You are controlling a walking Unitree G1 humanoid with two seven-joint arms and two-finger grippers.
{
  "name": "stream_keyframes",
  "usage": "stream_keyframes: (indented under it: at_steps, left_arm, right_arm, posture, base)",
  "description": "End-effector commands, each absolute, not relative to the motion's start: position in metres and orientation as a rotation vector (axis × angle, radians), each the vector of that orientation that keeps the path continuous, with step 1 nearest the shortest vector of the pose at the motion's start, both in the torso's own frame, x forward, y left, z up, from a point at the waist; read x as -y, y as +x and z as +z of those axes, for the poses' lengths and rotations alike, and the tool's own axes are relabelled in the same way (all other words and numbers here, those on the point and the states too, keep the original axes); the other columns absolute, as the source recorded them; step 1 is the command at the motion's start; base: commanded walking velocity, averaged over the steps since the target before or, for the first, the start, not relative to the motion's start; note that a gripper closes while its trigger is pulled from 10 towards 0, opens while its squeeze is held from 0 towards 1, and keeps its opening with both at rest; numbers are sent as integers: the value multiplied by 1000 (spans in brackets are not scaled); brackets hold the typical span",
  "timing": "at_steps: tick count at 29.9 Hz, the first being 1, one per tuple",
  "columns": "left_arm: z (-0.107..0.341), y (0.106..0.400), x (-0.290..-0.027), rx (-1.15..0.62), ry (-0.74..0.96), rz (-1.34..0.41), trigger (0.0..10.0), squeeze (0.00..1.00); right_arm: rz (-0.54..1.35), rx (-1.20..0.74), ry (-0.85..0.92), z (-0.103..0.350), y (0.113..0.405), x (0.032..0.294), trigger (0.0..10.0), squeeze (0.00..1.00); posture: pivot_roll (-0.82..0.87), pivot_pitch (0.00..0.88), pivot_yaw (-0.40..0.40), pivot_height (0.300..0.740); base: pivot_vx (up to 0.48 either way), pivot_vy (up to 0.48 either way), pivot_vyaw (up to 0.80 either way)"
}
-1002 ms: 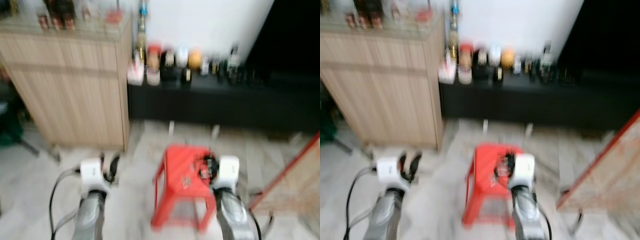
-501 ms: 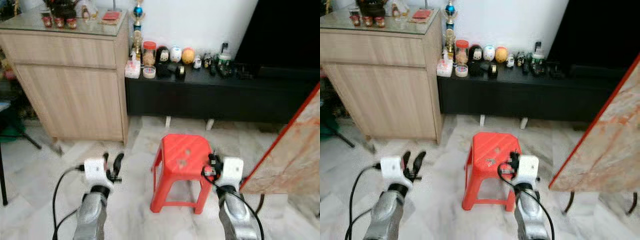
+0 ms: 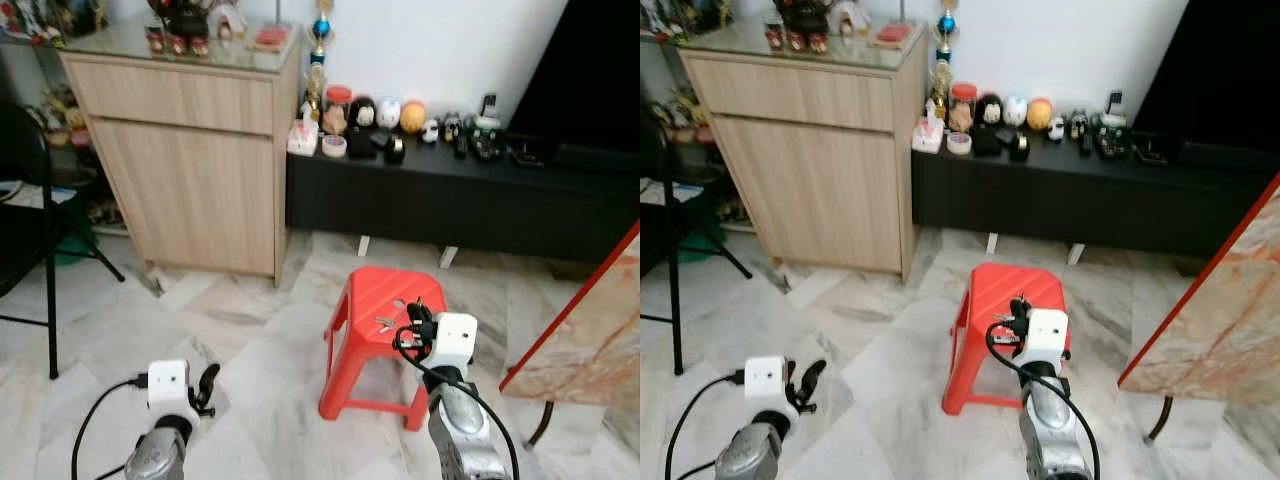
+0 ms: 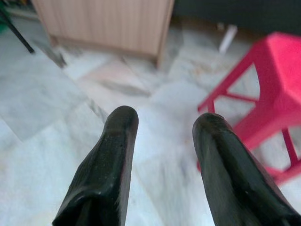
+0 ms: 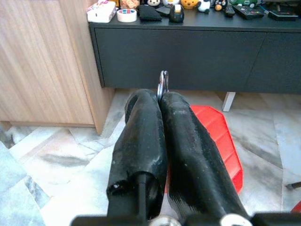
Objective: Hang keys on a hook
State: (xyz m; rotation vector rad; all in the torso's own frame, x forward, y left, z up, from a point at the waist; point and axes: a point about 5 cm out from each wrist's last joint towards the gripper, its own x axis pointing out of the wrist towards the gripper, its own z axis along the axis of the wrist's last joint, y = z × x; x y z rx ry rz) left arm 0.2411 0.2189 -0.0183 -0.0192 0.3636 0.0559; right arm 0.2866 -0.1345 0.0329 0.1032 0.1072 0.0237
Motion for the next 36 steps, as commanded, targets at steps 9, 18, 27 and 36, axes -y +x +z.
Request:
stream_keyframes:
  at_steps: [9, 18, 27, 36]
  left_arm:
    - [-54, 209, -224, -657, 80, 41, 10000, 0]
    - [-63, 198, -219, -715, 105, 30, 10000, 0]
    - [-70, 187, -219, -763, 111, 34, 10000, 0]
    - [-72, 183, -222, -786, 110, 44, 10000, 0]
  right_arm:
    - [-9, -102, 104, 33, 286, 142, 10000, 0]
    - [-20, -109, 120, 33, 288, 141, 10000, 0]
    - [-18, -111, 122, 33, 289, 139, 10000, 0]
    - [-23, -120, 119, 31, 287, 140, 10000, 0]
  posture:
    - [67, 0, -116, 740]
    - [76, 1, -120, 740]
    - [73, 0, -112, 740]
    - [73, 0, -110, 740]
  base:
    - [0, 0, 0]
    - [0, -335, 0]
    - [0, -472, 0]
    - [0, -472, 0]
